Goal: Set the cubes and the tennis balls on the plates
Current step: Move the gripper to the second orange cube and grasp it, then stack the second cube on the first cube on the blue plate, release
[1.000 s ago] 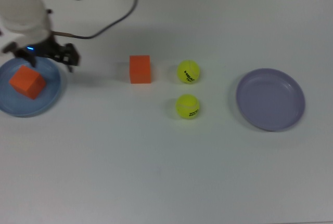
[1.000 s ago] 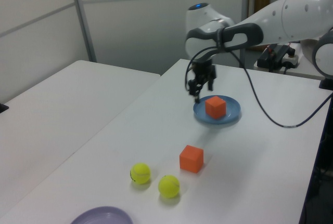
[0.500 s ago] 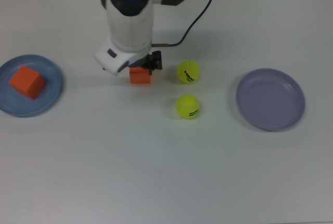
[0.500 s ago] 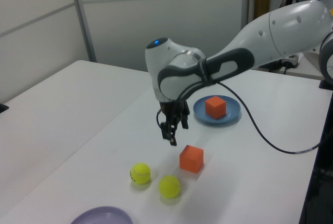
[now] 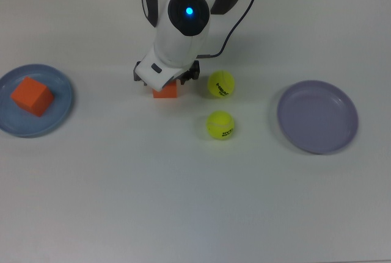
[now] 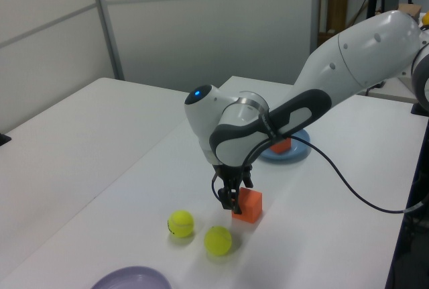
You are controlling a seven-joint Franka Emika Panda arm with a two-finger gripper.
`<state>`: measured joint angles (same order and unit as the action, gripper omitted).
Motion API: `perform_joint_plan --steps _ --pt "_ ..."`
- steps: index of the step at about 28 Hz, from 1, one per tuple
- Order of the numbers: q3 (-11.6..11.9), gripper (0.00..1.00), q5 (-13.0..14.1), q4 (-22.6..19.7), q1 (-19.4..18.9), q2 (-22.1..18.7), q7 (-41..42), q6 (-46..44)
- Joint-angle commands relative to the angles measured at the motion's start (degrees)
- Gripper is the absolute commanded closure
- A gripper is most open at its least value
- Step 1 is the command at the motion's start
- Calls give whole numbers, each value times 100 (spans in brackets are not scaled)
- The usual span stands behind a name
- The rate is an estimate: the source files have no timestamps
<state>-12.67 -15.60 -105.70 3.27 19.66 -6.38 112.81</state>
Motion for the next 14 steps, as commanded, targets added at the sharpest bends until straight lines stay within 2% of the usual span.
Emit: perform_joint_plan --steps 1,2,3,5,6,9,11,14 --pt "28 0 -172 -433 -28 -252 -170 180" --pt "28 1 -207 -477 -20 -261 -170 180" --pt "28 7 -259 -521 -20 -270 -170 180" --pt "28 27 -356 -609 -20 -261 -188 180" --pt "37 48 -382 -644 -11 -261 -205 180" --pt "46 82 -383 -645 15 -270 -276 154" --pt "46 100 -357 -601 103 -314 -337 128" --pt "63 100 -312 -575 235 -480 -355 119"
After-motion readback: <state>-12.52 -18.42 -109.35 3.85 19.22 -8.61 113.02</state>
